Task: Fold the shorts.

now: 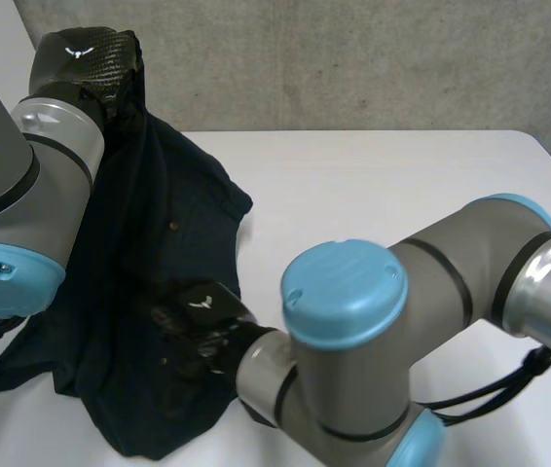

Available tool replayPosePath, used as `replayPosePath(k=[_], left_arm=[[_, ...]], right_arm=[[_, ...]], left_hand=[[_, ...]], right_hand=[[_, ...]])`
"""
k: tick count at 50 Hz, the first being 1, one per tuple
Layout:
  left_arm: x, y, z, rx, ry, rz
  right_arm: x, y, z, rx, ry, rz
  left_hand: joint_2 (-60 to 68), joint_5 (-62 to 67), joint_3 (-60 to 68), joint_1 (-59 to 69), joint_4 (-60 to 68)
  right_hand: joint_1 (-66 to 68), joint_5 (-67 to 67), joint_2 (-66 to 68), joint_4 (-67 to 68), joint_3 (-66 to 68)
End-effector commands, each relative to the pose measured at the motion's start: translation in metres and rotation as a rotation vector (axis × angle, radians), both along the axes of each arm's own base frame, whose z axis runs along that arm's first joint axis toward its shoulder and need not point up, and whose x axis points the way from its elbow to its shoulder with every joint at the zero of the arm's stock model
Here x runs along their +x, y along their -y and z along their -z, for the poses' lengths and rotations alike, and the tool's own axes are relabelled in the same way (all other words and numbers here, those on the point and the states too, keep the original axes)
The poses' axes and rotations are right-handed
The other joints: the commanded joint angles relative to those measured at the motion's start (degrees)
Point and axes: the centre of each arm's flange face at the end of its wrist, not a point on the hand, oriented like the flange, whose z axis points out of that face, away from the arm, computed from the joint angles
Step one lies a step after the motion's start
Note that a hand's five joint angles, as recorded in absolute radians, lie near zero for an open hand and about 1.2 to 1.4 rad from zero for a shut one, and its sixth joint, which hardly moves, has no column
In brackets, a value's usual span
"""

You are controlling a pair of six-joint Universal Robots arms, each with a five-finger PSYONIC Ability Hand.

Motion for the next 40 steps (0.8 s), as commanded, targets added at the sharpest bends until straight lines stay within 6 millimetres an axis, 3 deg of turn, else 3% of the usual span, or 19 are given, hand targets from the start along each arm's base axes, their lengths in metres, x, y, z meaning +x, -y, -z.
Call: replayPosePath(k=[1, 4, 8, 14, 18, 23, 26, 27, 30, 34, 37, 40], left_arm=[[0.001, -0.003, -0.001, 0.001, 0.008, 0.000], [0.002, -0.007, -0.005, -0.015, 0.038, 0.000], [0.000, -0.018, -0.004, -0.027, 0.092, 0.016], [-0.008, -0.043, -0.006, -0.037, 0.127, 0.071], [-0.008, -0.056, -0.011, -0.050, 0.126, 0.089], [-0.005, -0.066, -0.013, -0.054, 0.125, 0.098], [-0.004, -0.070, -0.013, -0.052, 0.127, 0.106], [-0.005, -0.072, -0.013, -0.052, 0.128, 0.109], [-0.006, -0.079, -0.015, -0.053, 0.130, 0.126], [-0.005, -0.083, -0.016, -0.055, 0.146, 0.129], [-0.006, -0.082, -0.015, -0.062, 0.161, 0.125], [-0.007, -0.081, -0.013, -0.063, 0.181, 0.122]], right_arm=[[-0.065, 0.058, -0.012, -0.022, -0.271, 0.115], [-0.096, 0.090, -0.034, -0.067, -0.334, 0.190], [-0.114, 0.122, -0.059, -0.161, -0.337, 0.271], [-0.106, 0.150, -0.085, -0.223, -0.204, 0.341], [-0.092, 0.176, -0.087, -0.220, -0.076, 0.386], [-0.073, 0.199, -0.079, -0.209, 0.034, 0.399], [-0.056, 0.196, -0.071, -0.197, 0.052, 0.354], [-0.042, 0.190, -0.063, -0.188, 0.060, 0.311], [-0.027, 0.188, -0.045, -0.157, 0.065, 0.256], [-0.015, 0.188, -0.015, -0.071, 0.064, 0.204], [-0.010, 0.183, -0.003, -0.012, 0.071, 0.166], [-0.007, 0.177, -0.001, 0.045, 0.092, 0.125]], left_hand=[[11.5, 13.9, 11.7, 15.0, 10.8], [11.5, 13.9, 11.7, 15.0, 10.8], [11.5, 13.9, 11.7, 15.0, 10.8], [11.5, 13.9, 11.7, 15.0, 10.8], [11.5, 13.9, 11.7, 15.0, 10.8], [11.5, 13.9, 11.7, 15.0, 10.8], [11.5, 13.9, 11.7, 15.0, 10.8], [11.5, 13.9, 11.7, 15.0, 10.8], [11.5, 13.9, 11.7, 15.0, 10.8], [11.5, 13.9, 11.7, 15.0, 10.8], [11.5, 13.9, 11.7, 15.0, 10.8], [11.5, 13.9, 11.7, 15.0, 10.8]], right_hand=[[11.3, 9.0, 9.9, 9.5, 10.6], [14.5, 12.2, 13.1, 12.8, 13.8], [14.0, 11.7, 12.7, 12.3, 13.3], [2.2, 0.0, 0.9, 0.5, 1.6], [-1.9, -4.2, -3.2, -3.6, -2.6], [-1.9, -4.2, -3.2, -3.6, -2.6], [-1.9, -4.2, -3.2, -3.6, -2.6], [-1.9, -4.2, -3.2, -3.6, -2.6], [-1.9, -4.2, -3.2, -3.6, -2.6], [-1.9, -4.2, -3.2, -3.6, -2.6], [0.9, -1.4, -0.5, -0.9, 0.2], [15.1, 12.9, 13.8, 13.4, 14.4]])
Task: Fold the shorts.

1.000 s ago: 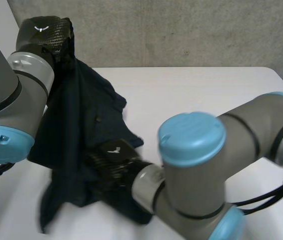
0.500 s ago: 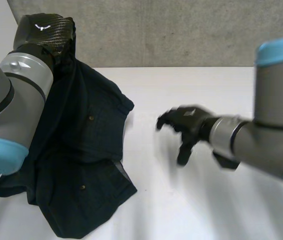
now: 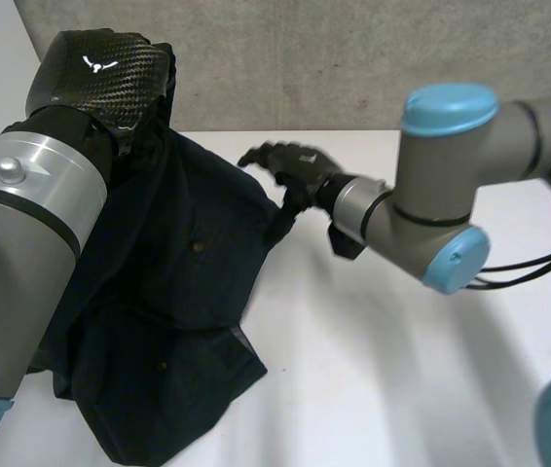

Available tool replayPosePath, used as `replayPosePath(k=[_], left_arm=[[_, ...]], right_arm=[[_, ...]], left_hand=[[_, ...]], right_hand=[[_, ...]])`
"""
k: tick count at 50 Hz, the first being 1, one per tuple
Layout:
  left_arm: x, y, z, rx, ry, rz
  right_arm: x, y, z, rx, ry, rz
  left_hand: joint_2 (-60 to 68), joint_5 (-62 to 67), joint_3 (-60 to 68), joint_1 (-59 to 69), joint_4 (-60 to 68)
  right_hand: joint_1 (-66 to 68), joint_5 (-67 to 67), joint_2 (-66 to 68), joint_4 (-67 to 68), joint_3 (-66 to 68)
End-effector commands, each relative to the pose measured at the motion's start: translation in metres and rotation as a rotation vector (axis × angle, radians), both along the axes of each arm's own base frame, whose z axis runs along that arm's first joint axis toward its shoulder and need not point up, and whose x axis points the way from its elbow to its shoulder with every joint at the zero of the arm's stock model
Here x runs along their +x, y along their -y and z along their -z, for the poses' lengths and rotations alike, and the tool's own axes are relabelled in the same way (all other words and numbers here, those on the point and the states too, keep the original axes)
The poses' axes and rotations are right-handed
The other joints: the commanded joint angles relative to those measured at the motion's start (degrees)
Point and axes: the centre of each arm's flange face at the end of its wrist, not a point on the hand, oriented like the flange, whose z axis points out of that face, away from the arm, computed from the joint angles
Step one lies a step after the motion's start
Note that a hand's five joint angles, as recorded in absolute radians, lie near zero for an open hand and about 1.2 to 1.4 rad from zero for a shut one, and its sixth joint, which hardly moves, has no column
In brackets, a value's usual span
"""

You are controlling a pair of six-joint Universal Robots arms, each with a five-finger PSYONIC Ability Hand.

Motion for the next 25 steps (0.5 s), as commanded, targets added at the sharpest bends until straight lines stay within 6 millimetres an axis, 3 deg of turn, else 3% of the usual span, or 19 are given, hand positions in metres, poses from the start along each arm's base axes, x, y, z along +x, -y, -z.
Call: replayPosePath(k=[1, 4, 5, 9, 10, 13, 14, 17, 18, 20, 21, 23, 25], left_arm=[[-0.002, 0.000, 0.003, -0.009, 0.047, -0.003], [-0.003, 0.001, 0.005, -0.010, 0.060, -0.003], [-0.003, 0.002, 0.006, -0.009, 0.062, -0.003], [-0.007, 0.005, 0.006, -0.022, 0.068, -0.001], [-0.008, 0.007, 0.006, -0.027, 0.070, -0.004], [-0.014, 0.022, -0.005, -0.114, 0.054, -0.025], [-0.017, 0.026, -0.009, -0.148, 0.045, -0.030], [-0.024, 0.046, -0.041, -0.350, -0.013, -0.081], [-0.024, 0.052, -0.051, -0.412, -0.027, -0.104], [-0.020, 0.063, -0.088, -0.617, -0.053, -0.168], [-0.021, 0.062, -0.100, -0.683, -0.068, -0.180], [-0.024, 0.057, -0.127, -0.859, -0.112, -0.173], [-0.024, 0.053, -0.143, -0.957, -0.161, -0.155]], right_arm=[[0.013, -0.012, 0.027, 0.154, 0.038, -0.114], [0.013, -0.013, 0.011, 0.149, 0.075, -0.111], [0.013, -0.013, 0.006, 0.141, 0.085, -0.106], [0.006, -0.007, -0.029, 0.051, 0.126, -0.059], [0.003, -0.002, -0.048, -0.016, 0.148, -0.032], [-0.003, 0.007, -0.076, -0.160, 0.181, 0.015], [-0.007, 0.009, -0.097, -0.263, 0.205, 0.040], [-0.011, 0.009, -0.133, -0.436, 0.258, 0.074], [-0.013, 0.009, -0.158, -0.548, 0.313, 0.101], [-0.016, 0.007, -0.180, -0.659, 0.370, 0.128], [-0.020, 0.006, -0.199, -0.753, 0.437, 0.162], [-0.025, 0.004, -0.217, -0.832, 0.507, 0.201], [-0.034, -0.001, -0.240, -0.924, 0.594, 0.254]], left_hand=[[11.5, 13.4, 11.7, 15.0, 10.8], [11.5, 13.4, 11.7, 15.0, 10.8], [11.5, 13.4, 11.7, 15.0, 10.8], [11.5, 13.4, 11.7, 15.0, 10.8], [11.5, 13.4, 11.7, 15.0, 10.8], [11.5, 13.4, 11.7, 15.0, 10.8], [11.5, 13.4, 11.7, 15.0, 10.8], [11.5, 13.4, 11.7, 15.0, 10.8], [11.5, 13.4, 11.7, 15.0, 10.8], [11.5, 13.4, 11.7, 15.0, 10.8], [11.5, 13.4, 11.7, 15.0, 10.8], [11.5, 13.4, 11.7, 15.0, 10.8], [11.5, 13.4, 11.7, 15.0, 10.8]], right_hand=[[21.2, 18.9, 20.0, 19.3, 20.7], [63.0, 60.7, 61.8, 61.1, 62.5], [68.2, 66.0, 67.1, 66.4, 67.7], [68.3, 66.0, 67.1, 66.4, 67.8], [68.3, 66.0, 67.1, 66.4, 67.8], [68.3, 66.0, 67.1, 66.4, 67.8], [68.3, 66.0, 67.1, 66.4, 67.8], [68.3, 66.0, 67.1, 66.4, 67.8], [68.3, 66.0, 67.1, 66.4, 67.8], [68.3, 66.0, 67.1, 66.4, 67.8], [68.3, 66.0, 67.1, 66.4, 67.8], [68.3, 66.0, 67.1, 66.4, 67.8], [68.3, 66.0, 67.1, 66.4, 67.8]])
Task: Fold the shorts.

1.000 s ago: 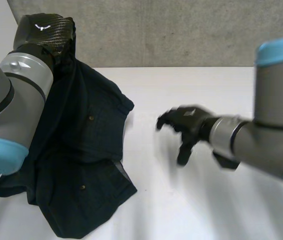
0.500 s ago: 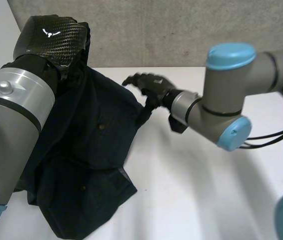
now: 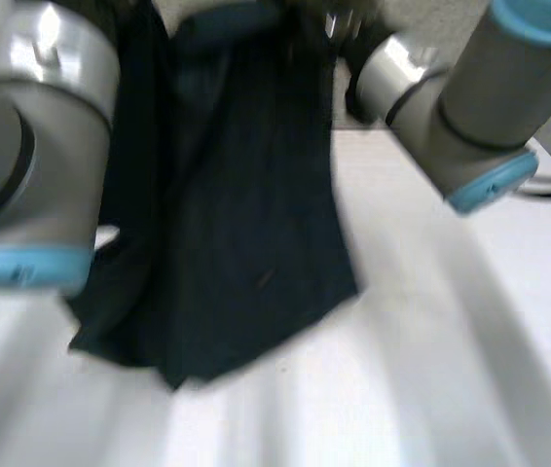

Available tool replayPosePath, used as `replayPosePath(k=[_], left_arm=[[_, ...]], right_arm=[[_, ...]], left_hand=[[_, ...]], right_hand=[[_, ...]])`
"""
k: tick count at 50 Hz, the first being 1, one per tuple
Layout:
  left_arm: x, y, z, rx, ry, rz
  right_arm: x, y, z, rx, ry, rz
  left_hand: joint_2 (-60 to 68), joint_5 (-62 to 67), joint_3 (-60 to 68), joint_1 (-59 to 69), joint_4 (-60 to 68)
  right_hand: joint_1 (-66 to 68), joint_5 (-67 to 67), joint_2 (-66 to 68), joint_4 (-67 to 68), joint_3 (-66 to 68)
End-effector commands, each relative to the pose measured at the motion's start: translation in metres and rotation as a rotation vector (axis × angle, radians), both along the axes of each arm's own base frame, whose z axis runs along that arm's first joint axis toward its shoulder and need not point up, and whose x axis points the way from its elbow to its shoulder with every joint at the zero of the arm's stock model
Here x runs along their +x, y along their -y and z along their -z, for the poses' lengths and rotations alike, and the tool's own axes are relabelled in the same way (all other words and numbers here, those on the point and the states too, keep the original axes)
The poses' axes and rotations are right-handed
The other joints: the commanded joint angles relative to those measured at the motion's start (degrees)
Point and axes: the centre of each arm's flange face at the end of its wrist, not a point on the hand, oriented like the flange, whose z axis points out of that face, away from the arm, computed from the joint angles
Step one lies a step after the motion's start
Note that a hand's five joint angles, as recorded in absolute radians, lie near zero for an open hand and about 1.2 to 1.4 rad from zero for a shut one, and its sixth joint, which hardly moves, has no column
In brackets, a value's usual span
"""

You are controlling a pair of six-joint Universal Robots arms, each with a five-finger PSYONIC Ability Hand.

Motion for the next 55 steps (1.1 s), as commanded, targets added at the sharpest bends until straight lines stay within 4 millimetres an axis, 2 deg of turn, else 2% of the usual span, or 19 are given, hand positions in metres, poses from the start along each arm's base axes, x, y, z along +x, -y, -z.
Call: replayPosePath(k=[1, 5, 9, 11, 15, 17, 19, 20, 23, 24, 25, 29, 32, 36, 40, 41, 44, 48, 55], left_arm=[[-0.002, 0.001, -0.096, -0.590, -0.138, -0.026], [-0.005, 0.000, -0.093, -0.599, -0.167, 0.027], [-0.008, 0.008, -0.064, -0.485, -0.142, 0.069], [-0.009, 0.013, -0.041, -0.402, -0.121, 0.094], [-0.010, 0.019, 0.007, -0.223, -0.082, 0.131], [-0.008, 0.021, 0.042, -0.081, -0.066, 0.152], [-0.006, 0.020, 0.064, 0.011, -0.063, 0.170], [-0.006, 0.019, 0.074, 0.057, -0.065, 0.179], [-0.003, 0.019, 0.120, 0.251, -0.044, 0.191], [-0.003, 0.019, 0.132, 0.302, -0.036, 0.194], [-0.004, 0.015, 0.155, 0.399, -0.009, 0.204], [-0.006, 0.001, 0.188, 0.573, 0.047, 0.217], [-0.008, -0.009, 0.197, 0.633, 0.074, 0.229], [-0.011, -0.019, 0.210, 0.692, 0.108, 0.240], [-0.006, -0.022, 0.223, 0.730, 0.123, 0.228], [-0.004, -0.022, 0.226, 0.742, 0.125, 0.222], [-0.002, -0.022, 0.232, 0.758, 0.128, 0.212], [0.004, -0.022, 0.239, 0.783, 0.125, 0.179], [0.013, -0.023, 0.244, 0.826, 0.062, 0.122]], right_arm=[[-0.025, -0.013, -0.099, -0.443, 0.334, 0.163], [-0.031, -0.015, -0.105, -0.473, 0.360, 0.181], [-0.035, -0.006, -0.090, -0.448, 0.305, 0.206], [-0.035, -0.003, -0.079, -0.428, 0.267, 0.214], [-0.036, 0.005, -0.043, -0.370, 0.119, 0.230], [-0.034, 0.008, -0.013, -0.317, 0.003, 0.234], [-0.034, 0.008, 0.012, -0.271, -0.088, 0.237], [-0.035, 0.008, 0.037, -0.220, -0.184, 0.246], [-0.038, 0.005, 0.077, -0.147, -0.334, 0.250], [-0.043, 0.003, 0.101, -0.105, -0.430, 0.252], [-0.047, 0.003, 0.109, -0.090, -0.467, 0.261], [-0.065, -0.001, 0.138, -0.025, -0.595, 0.288], [-0.072, -0.007, 0.154, 0.025, -0.633, 0.284], [-0.081, -0.016, 0.156, 0.053, -0.649, 0.288], [-0.091, -0.029, 0.147, 0.057, -0.638, 0.292], [-0.093, -0.031, 0.145, 0.059, -0.637, 0.295], [-0.099, -0.036, 0.144, 0.068, -0.638, 0.300], [-0.104, -0.042, 0.144, 0.077, -0.643, 0.305], [-0.116, -0.045, 0.143, 0.128, -0.606, 0.322]], left_hand=[[11.4, 12.9, 11.6, 15.0, 10.8], [11.4, 12.9, 11.6, 15.0, 10.8], [11.4, 12.9, 11.6, 15.0, 10.8], [11.4, 12.9, 11.6, 15.0, 10.8], [11.4, 12.9, 11.6, 15.0, 10.8], [11.4, 12.9, 11.6, 15.0, 10.8], [11.4, 12.9, 11.6, 15.0, 10.8], [11.4, 12.9, 11.6, 15.0, 10.8], [11.4, 12.9, 11.6, 15.0, 10.8], [11.4, 12.9, 11.6, 15.0, 10.8], [11.4, 12.9, 11.6, 15.0, 10.8], [11.4, 12.9, 11.6, 15.0, 10.8], [11.4, 12.9, 11.6, 15.0, 10.8], [2.8, 4.4, 3.1, 6.5, 2.3], [-18.3, -16.8, -18.1, -14.7, -18.9], [-28.4, -26.8, -28.1, -24.7, -29.0], [-38.4, -36.8, -38.1, -34.7, -38.9], [-44.9, -43.4, -44.7, -41.3, -45.5], [-45.3, -43.8, -45.0, -41.7, -45.9]], right_hand=[[23.6, 13.9, 12.7, 12.0, 12.8], [23.6, 13.9, 12.7, 12.0, 12.8], [23.6, 13.9, 12.7, 12.0, 12.8], [23.6, 13.9, 12.7, 12.0, 12.8], [23.6, 13.9, 12.7, 12.0, 12.8], [23.6, 13.9, 12.7, 12.0, 12.8], [23.6, 13.9, 12.7, 12.0, 12.8], [23.6, 13.9, 12.7, 12.0, 12.8], [23.6, 13.9, 12.7, 12.0, 12.8], [23.6, 13.9, 12.7, 12.0, 12.8], [23.6, 13.9, 12.7, 12.0, 12.8], [23.6, 13.9, 12.7, 12.0, 12.8], [23.6, 13.9, 12.7, 12.0, 12.8], [23.6, 13.9, 12.7, 12.0, 12.8], [23.6, 13.9, 12.7, 12.0, 12.8], [23.6, 13.9, 12.7, 12.0, 12.8], [23.6, 13.9, 12.7, 12.0, 12.8], [23.6, 13.9, 12.7, 12.0, 12.8], [23.6, 13.9, 12.7, 12.0, 12.8]])
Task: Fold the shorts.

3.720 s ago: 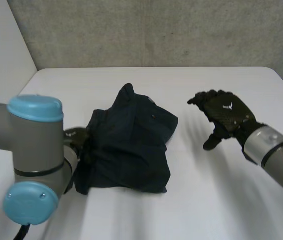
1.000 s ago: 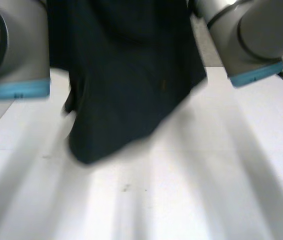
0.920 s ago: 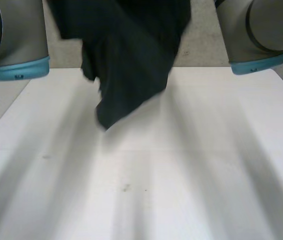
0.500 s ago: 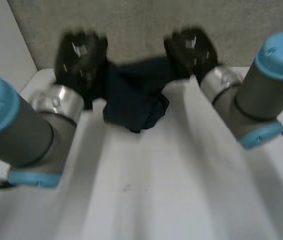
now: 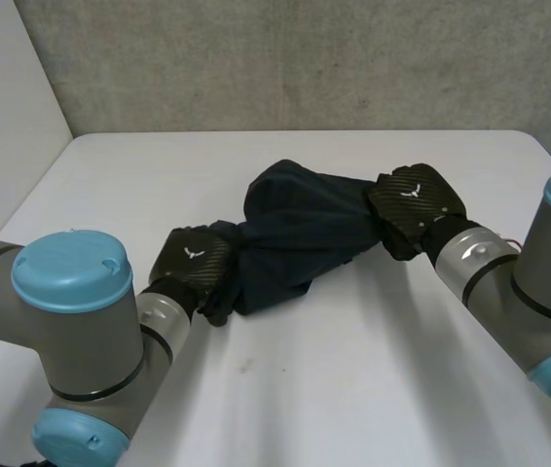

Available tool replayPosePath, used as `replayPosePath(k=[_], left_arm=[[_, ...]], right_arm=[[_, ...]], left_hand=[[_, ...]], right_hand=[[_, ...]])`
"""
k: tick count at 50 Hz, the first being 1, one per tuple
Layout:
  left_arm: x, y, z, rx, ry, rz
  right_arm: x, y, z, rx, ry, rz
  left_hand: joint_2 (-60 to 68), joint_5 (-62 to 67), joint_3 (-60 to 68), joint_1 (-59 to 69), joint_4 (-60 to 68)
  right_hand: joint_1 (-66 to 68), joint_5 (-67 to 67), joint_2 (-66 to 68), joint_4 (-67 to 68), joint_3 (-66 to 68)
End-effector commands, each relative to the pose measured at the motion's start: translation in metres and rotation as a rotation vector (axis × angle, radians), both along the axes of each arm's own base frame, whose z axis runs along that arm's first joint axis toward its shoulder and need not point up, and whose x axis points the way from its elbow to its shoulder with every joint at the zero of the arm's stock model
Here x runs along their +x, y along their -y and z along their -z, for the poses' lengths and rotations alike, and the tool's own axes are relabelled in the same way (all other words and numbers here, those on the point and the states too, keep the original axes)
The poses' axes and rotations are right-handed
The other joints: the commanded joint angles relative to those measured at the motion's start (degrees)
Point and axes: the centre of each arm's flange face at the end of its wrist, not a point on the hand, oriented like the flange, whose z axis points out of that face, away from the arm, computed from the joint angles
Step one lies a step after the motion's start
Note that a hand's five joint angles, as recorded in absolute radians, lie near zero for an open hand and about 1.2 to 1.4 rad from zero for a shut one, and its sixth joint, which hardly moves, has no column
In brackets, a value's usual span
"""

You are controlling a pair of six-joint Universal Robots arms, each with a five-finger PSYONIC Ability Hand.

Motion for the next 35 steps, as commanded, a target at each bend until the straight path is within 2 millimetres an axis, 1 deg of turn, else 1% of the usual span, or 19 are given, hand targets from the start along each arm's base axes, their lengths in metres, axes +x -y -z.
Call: replayPosePath(k=[1, 12, 16, 18, 22, 24, 25, 28, 31, 33, 35], left_arm=[[0.010, 0.000, 0.005, 0.050, -0.043, -0.090], [0.013, 0.008, 0.002, 0.130, -0.206, -0.171], [0.019, 0.011, -0.001, 0.161, -0.262, -0.208], [0.025, 0.015, -0.007, 0.177, -0.309, -0.238], [0.038, 0.021, -0.009, 0.237, -0.381, -0.290], [0.041, 0.023, -0.009, 0.265, -0.401, -0.298], [0.042, 0.024, -0.008, 0.293, -0.415, -0.296], [0.047, 0.029, -0.007, 0.336, -0.421, -0.294], [0.054, 0.034, -0.005, 0.357, -0.423, -0.302], [0.057, 0.038, -0.003, 0.372, -0.423, -0.303], [0.058, 0.039, -0.002, 0.376, -0.424, -0.304]], right_arm=[[-0.010, -0.003, 0.001, 0.043, 0.045, 0.029], [-0.011, -0.007, -0.001, 0.075, 0.098, 0.027], [-0.011, -0.008, 0.002, 0.077, 0.099, 0.025], [-0.011, -0.007, 0.002, 0.074, 0.100, 0.027], [-0.012, -0.007, 0.003, 0.070, 0.102, 0.028], [-0.012, -0.006, 0.003, 0.066, 0.104, 0.028], [-0.011, -0.006, 0.002, 0.064, 0.104, 0.028], [-0.012, -0.005, 0.002, 0.057, 0.107, 0.032], [-0.012, -0.005, 0.002, 0.055, 0.108, 0.030], [-0.012, -0.005, 0.002, 0.055, 0.108, 0.030], [-0.012, -0.004, 0.001, 0.054, 0.108, 0.030]], left_hand=[[0.3, 1.0, 0.1, 2.3, 0.9], [1.5, 2.2, 1.3, 3.5, 2.1], [2.9, 3.5, 2.6, 4.8, 3.4], [4.0, 4.7, 3.8, 6.0, 4.6], [7.7, 8.4, 7.5, 9.7, 8.3], [13.3, 13.9, 13.0, 15.2, 13.8], [23.8, 24.5, 23.5, 25.8, 24.3], [43.5, 44.2, 43.3, 45.5, 44.0], [43.4, 44.1, 43.1, 45.4, 43.9], [36.7, 37.4, 36.5, 38.7, 37.2], [25.0, 25.6, 24.7, 27.0, 25.5]], right_hand=[[23.6, 13.9, 12.7, 11.9, 12.8], [23.6, 13.9, 12.7, 11.9, 12.8], [23.6, 13.9, 12.7, 11.9, 12.8], [23.6, 13.9, 12.7, 11.9, 12.8], [23.6, 13.9, 12.7, 11.9, 12.8], [23.6, 13.9, 12.7, 11.9, 12.8], [23.6, 13.9, 12.7, 11.9, 12.8], [23.6, 13.9, 12.7, 11.9, 12.8], [23.6, 13.9, 12.7, 11.9, 12.8], [23.6, 13.9, 12.7, 11.9, 12.8], [23.6, 13.9, 12.7, 11.9, 12.8]])
